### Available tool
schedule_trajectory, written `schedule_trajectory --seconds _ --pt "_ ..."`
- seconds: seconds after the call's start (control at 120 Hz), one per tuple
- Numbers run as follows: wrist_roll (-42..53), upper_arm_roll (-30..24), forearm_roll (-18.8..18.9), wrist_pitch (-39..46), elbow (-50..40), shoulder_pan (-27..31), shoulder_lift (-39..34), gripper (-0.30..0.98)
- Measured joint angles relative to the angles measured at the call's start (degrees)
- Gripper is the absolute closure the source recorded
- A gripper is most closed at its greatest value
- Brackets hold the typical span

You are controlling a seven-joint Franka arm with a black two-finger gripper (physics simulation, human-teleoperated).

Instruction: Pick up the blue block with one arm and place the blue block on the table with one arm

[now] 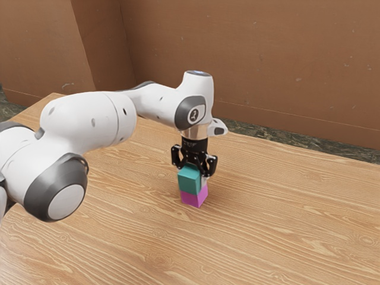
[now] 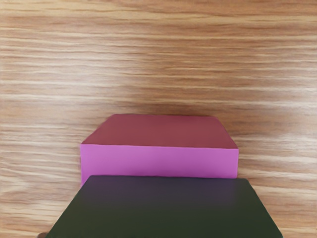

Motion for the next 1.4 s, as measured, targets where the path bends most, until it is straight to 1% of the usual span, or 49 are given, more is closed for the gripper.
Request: schedule_trajectory --seconds 0.125,0.308,0.883,1.083,1.3,1.4 --pt "0.0 0.5 -0.2 0.0 0.7 0.3 -0.2 0.28" --pt "0.5 0.9 -0.8 -0.3 0.8 2.6 -0.5 0.31" --pt "3.3 4.9 -1.3 -1.9 0.5 9.2 -0.5 0.3" --pt "4.2 4.3 -1.4 -1.9 0.2 11.1 2.6 0.3" --pt "4.8 4.2 -1.7 -1.8 0.0 11.3 4.6 0.3" --pt "5.2 4.2 -1.8 -1.8 0.0 11.3 4.8 0.23"
